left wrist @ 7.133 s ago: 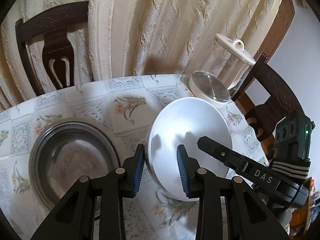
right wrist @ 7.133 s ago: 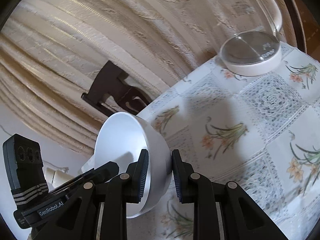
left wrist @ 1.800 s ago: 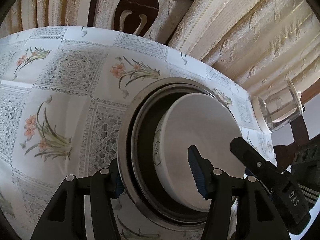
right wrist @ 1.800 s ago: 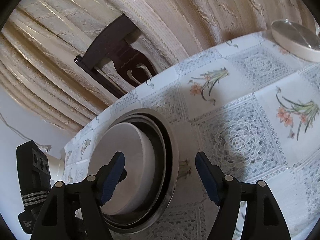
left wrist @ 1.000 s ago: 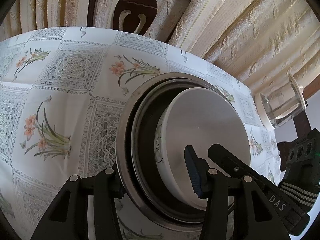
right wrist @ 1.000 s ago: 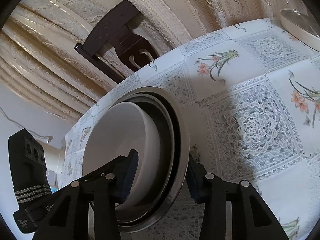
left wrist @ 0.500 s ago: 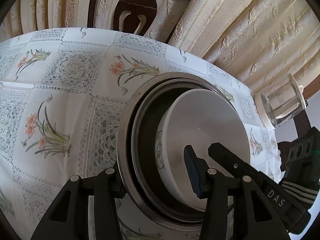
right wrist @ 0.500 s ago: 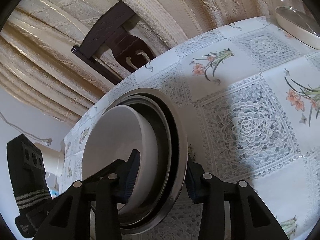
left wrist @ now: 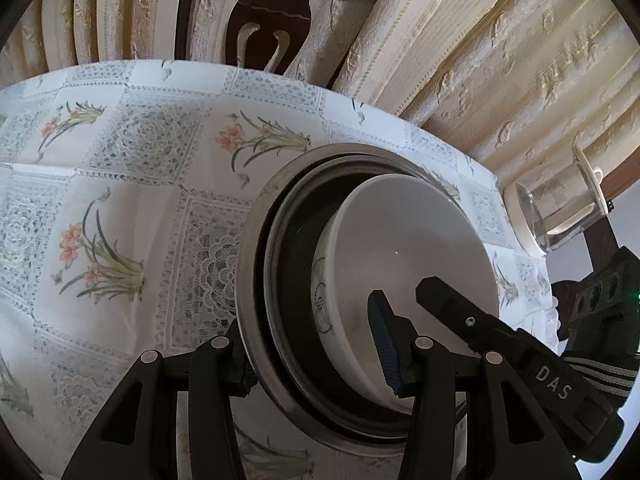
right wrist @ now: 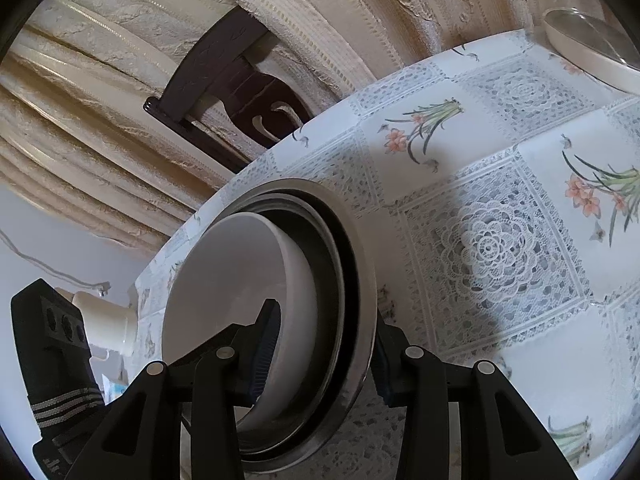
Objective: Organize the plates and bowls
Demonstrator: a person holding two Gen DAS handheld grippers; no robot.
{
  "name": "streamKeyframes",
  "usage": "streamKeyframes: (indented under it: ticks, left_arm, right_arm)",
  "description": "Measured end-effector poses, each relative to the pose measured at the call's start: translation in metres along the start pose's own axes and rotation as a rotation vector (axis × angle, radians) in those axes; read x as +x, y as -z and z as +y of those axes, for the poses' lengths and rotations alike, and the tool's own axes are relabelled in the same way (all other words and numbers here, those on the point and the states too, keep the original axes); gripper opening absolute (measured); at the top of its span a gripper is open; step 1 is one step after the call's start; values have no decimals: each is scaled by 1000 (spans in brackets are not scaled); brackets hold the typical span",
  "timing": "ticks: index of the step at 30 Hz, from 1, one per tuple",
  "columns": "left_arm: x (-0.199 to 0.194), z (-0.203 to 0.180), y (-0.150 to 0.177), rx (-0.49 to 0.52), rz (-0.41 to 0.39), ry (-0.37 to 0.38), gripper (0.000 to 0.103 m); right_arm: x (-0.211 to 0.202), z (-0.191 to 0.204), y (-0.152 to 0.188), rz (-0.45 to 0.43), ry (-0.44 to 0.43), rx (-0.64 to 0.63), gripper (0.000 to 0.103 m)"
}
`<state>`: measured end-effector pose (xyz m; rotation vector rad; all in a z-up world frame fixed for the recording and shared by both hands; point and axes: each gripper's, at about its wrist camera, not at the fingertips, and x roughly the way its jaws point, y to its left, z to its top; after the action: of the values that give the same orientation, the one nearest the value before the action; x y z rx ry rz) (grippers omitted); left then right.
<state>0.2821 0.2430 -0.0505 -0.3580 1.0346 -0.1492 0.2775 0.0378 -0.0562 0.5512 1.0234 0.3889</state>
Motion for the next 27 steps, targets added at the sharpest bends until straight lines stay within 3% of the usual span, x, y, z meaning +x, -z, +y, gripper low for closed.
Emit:
streamKeyframes:
  ticks: [11, 27]
  left_arm:
    - [-32, -3, 4, 15, -33, -27, 49]
    - [-86, 14, 26, -11, -69, -64, 49]
  right_arm:
    - [-19, 17, 5, -8, -42, -31, 44]
    - [-31, 60, 29, 73, -137, -90, 44]
